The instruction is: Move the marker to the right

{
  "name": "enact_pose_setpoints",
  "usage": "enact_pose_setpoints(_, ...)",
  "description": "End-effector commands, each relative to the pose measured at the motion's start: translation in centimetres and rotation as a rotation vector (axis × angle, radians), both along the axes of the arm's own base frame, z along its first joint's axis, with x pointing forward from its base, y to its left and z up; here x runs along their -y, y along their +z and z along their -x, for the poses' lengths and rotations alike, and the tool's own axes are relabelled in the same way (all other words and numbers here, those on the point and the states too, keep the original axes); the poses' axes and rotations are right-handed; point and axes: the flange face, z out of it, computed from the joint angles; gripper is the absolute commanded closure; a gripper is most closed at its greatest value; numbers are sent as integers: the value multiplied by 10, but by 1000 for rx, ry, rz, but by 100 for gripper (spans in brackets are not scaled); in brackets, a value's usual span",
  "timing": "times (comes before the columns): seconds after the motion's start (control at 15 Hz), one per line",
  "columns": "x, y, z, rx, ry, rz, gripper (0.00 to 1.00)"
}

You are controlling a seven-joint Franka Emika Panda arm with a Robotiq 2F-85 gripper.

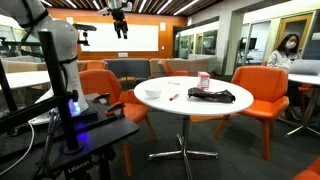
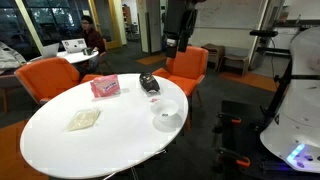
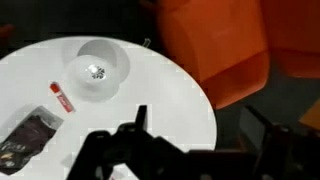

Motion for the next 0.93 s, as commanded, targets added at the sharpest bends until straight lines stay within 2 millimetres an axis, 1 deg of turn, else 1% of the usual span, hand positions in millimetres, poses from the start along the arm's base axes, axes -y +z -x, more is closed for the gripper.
enact_pose_setpoints(0.0, 0, 0, 0, -1, 0, 0, 0)
enact_pose_setpoints(0.33, 0, 0, 0, -1, 0, 0, 0)
enact_pose_setpoints(0.4, 2, 0, -3, 3, 11, 4, 0)
enact_pose_setpoints(0.53, 14, -2, -13, 18, -2, 11, 0)
enact_pose_setpoints(0.67, 37, -6, -29, 32, -4, 46, 0)
enact_pose_setpoints(0.8, 72, -19, -50, 8, 88, 106, 0)
enact_pose_setpoints(0.87, 93, -29, -62, -17, 115, 131, 0)
